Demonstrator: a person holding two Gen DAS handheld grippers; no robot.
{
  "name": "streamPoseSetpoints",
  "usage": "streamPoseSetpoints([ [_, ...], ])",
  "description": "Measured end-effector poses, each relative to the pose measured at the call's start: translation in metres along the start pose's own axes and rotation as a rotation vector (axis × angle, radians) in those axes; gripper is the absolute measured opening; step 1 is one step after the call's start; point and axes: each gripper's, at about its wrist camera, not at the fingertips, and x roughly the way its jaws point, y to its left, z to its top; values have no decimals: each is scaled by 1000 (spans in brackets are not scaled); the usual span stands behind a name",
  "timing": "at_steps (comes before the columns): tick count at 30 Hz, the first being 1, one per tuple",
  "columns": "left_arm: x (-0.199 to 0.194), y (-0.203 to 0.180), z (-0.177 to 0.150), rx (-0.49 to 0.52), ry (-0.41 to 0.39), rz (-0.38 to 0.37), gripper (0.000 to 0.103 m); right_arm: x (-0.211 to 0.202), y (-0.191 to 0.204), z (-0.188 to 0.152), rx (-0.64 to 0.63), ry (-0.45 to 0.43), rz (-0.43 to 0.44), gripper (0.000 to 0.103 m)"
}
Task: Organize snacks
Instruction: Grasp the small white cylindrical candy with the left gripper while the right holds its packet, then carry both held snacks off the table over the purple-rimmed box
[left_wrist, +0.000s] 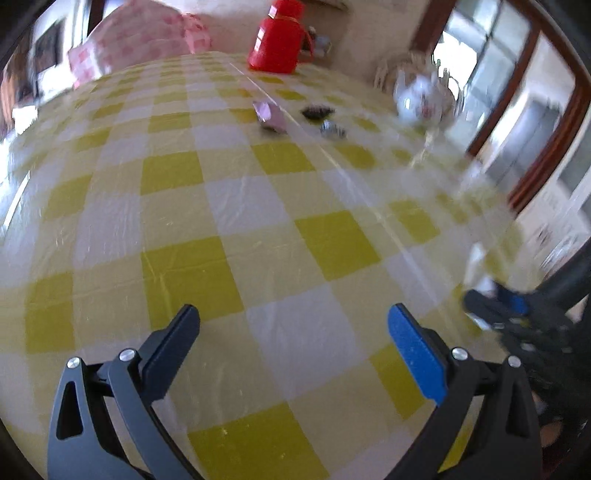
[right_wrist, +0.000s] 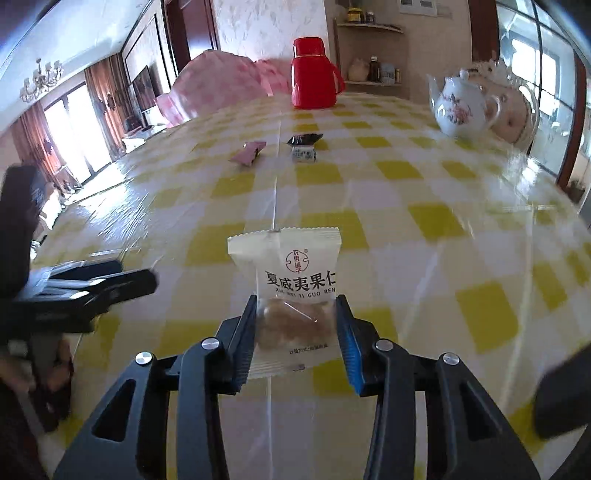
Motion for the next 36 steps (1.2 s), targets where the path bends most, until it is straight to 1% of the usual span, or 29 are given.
streamPoseSetpoints([
  [1,5,-4,4,13,5,6,101,-1,-4,0,23,-4,7,41],
  [3,15,-16,18,36,1,-18,101,2,-13,1,68,11,24,41],
  [4,20,-23,26,52,-9,-9,101,3,-16,0,88,21,31,41],
  [7,39,-45,60,94,-81,20,101,4,-15,0,86,29,45,41],
  [8,45,-50,72,92,-106,27,101,4,-13,0,75,29,46,41],
  [10,66,-60,107,76,-165,46,99,5,-11,0,64,32,41,41],
  [11,78,-64,121,72,-174,63,96,5,-11,1,62,34,41,41],
  [12,89,-66,131,71,-169,72,91,6,-12,0,64,35,42,41],
  [15,123,-66,160,52,-121,84,83,9,-16,1,83,41,52,42],
  [17,129,-64,171,38,-137,86,82,11,-13,1,71,50,51,42],
  [18,133,-64,178,43,-147,110,82,12,-11,1,63,55,53,42],
  [20,144,-66,188,49,-127,123,82,13,-11,2,62,59,63,42],
  [21,149,-64,191,49,-106,125,80,13,-12,1,68,59,68,42],
  [22,154,-65,192,55,-84,128,73,13,-14,2,73,60,73,42],
  [23,160,-67,193,71,-51,124,51,14,-14,2,75,61,76,42],
  [24,161,-69,193,80,-51,141,35,14,-15,2,75,61,78,42],
  [26,157,-66,189,68,-55,133,35,13,-18,2,89,56,97,42],
  [28,145,-59,179,25,-79,87,35,12,-23,2,114,49,111,42],
  [31,114,-56,162,8,-122,44,35,8,-23,0,121,33,129,42],
  [34,87,-58,143,24,-156,46,35,5,-24,-1,125,20,147,42],
  [36,74,-56,127,24,-155,43,35,3,-24,-1,131,13,154,42],
])
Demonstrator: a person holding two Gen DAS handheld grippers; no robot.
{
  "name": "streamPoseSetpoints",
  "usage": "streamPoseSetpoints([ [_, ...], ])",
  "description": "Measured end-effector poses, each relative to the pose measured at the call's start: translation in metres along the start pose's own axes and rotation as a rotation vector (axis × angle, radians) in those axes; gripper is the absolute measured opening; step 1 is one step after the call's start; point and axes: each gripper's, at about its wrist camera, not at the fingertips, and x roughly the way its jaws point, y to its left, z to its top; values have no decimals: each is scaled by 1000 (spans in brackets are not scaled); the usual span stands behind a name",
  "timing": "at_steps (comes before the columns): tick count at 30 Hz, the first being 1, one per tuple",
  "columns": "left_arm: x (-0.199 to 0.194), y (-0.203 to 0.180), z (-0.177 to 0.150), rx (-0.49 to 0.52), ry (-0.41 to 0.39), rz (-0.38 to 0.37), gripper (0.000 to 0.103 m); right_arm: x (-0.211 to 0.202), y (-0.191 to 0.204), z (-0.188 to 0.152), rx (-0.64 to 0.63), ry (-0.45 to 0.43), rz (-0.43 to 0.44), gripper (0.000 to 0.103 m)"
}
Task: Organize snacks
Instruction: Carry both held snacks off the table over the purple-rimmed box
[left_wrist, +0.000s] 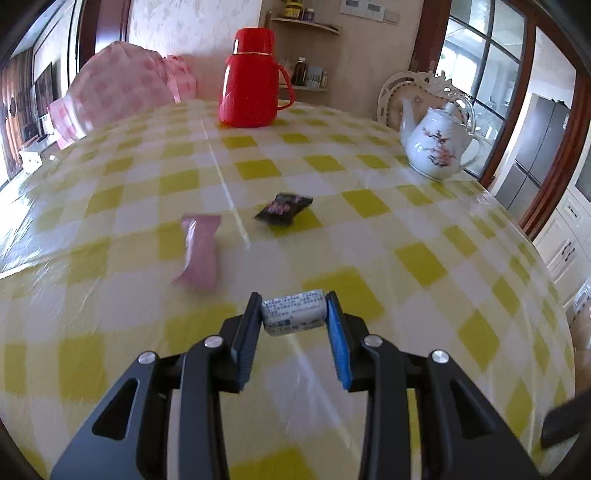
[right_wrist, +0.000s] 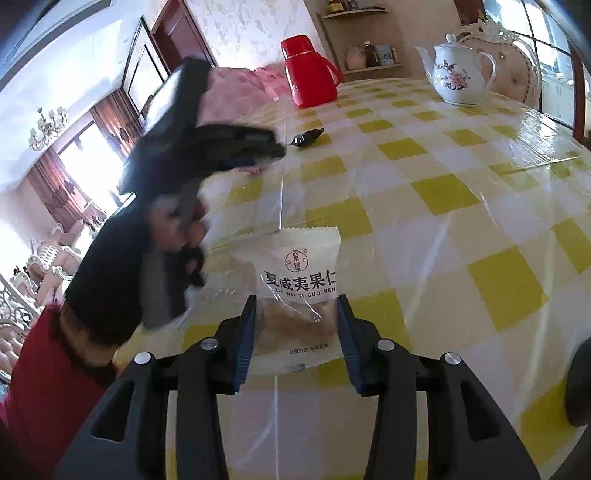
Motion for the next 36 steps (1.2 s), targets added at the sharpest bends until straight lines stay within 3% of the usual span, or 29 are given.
streamPoseSetpoints([
  [4,-32,5,-31,-8,10,-19,35,-5,0,-1,3,-20,17,42],
  [12,-99,9,-83,58,-66,2,35,-9,-1,-2,12,-38,25,42],
  [22,-142,41,-131,4,-84,-38,35,-11,6,-10,32,-38,-40,42],
  [27,-157,46,-145,11,-110,-32,35,-26,24,-30,80,-72,1,42],
  [36,-182,80,-167,-134,-136,-142,35,-33,70,-56,34,-47,64,42],
])
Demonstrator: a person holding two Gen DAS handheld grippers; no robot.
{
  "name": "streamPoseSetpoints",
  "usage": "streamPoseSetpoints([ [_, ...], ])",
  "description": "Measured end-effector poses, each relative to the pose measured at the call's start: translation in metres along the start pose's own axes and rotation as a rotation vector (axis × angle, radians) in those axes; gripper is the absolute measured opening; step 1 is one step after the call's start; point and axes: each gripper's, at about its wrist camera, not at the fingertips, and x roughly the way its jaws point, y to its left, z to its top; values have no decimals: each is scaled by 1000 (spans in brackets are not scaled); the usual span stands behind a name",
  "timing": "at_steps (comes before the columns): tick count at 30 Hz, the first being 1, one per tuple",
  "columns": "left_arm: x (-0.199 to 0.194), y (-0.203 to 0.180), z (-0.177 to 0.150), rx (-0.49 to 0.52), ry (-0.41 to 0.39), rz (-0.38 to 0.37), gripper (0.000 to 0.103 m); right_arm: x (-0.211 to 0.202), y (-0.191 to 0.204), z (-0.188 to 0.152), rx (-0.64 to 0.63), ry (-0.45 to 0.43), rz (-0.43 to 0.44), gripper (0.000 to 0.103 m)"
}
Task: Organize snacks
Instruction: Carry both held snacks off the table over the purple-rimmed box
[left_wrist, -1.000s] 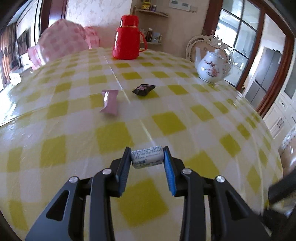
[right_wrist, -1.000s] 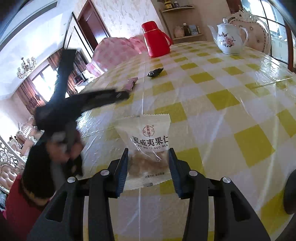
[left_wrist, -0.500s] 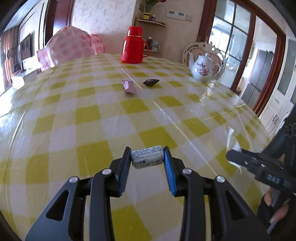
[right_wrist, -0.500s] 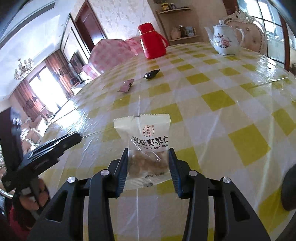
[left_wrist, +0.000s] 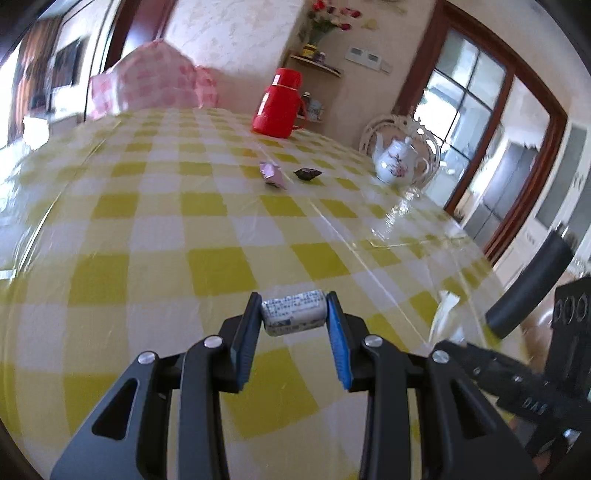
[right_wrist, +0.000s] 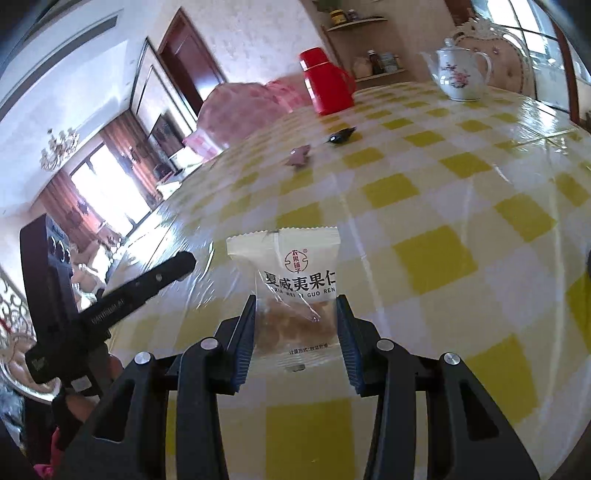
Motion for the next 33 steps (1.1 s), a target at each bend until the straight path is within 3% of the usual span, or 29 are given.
streamPoseSetpoints([
  [4,-19,0,-12,9,3,0,35,2,15,-8,-22,17,20,42],
  [12,-53,-6,-33,90,-3,71,35,5,43,-22,-79,45,54,42],
  [33,-119,42,-67,116,0,240,36,10,114,-57,-210,121,158,42],
])
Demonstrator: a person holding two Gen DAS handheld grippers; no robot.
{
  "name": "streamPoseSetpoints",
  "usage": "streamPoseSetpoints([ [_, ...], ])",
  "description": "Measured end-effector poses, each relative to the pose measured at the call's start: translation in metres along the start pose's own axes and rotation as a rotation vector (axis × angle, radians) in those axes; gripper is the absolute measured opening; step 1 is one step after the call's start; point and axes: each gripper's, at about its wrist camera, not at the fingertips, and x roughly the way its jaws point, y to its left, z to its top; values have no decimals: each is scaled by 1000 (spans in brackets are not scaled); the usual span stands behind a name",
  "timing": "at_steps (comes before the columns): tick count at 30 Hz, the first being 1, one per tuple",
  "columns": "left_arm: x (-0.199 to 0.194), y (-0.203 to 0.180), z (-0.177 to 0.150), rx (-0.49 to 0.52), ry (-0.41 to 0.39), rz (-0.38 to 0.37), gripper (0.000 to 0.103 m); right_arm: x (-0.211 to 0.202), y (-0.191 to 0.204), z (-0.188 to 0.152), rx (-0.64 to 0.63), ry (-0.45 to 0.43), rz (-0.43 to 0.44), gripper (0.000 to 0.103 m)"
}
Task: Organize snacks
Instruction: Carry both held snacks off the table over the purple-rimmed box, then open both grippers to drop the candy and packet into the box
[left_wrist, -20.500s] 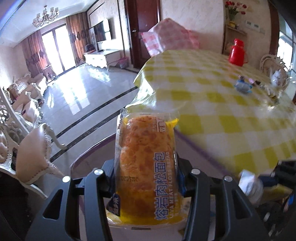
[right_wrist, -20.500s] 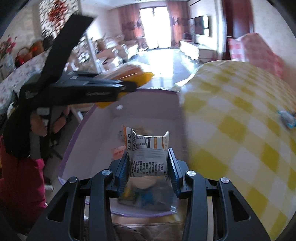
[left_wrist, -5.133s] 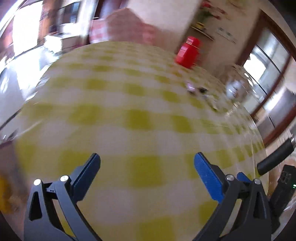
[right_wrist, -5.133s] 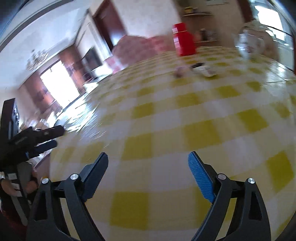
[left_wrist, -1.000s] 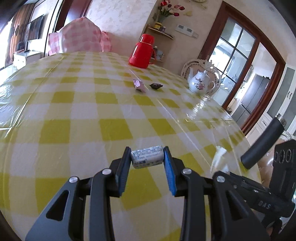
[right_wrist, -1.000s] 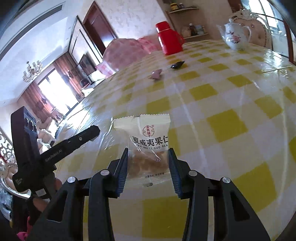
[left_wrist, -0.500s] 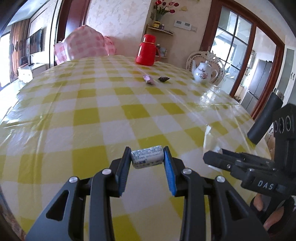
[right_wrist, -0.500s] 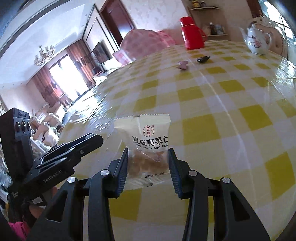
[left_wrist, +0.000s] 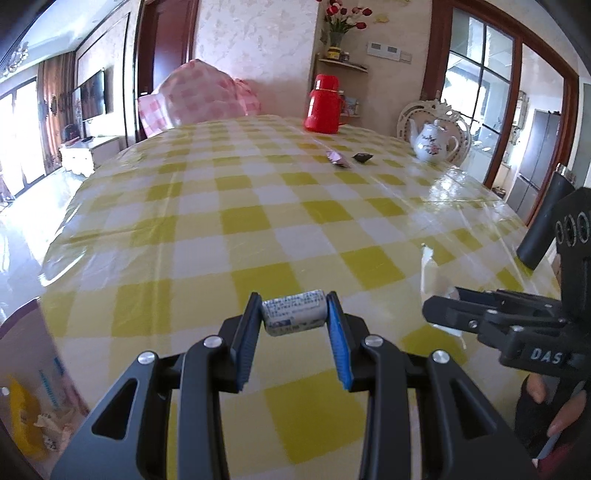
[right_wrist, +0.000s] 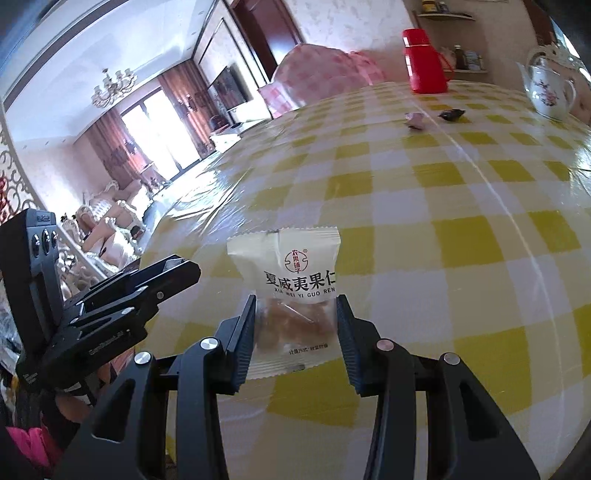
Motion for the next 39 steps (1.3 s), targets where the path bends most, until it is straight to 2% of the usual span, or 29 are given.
streamPoseSetpoints([
  [11,-29,55,-26,-34,25,133,36,20,74,-17,-159,77,95,42],
  [15,-46,82,-36,-33,33,228,36,29,103,-26,-226,106,135,42],
  [17,-54,103,-40,-63,41,273,36,34,119,-31,-263,122,156,42],
  [24,-70,148,-40,-90,51,425,36,47,181,-45,-423,164,202,42],
  [28,-75,164,-42,-105,59,458,36,50,214,-52,-502,156,243,42],
  [31,-77,174,-42,-116,67,478,36,57,232,-57,-535,190,279,42],
  [39,-82,200,-46,-132,102,524,36,68,265,-73,-645,220,284,42],
])
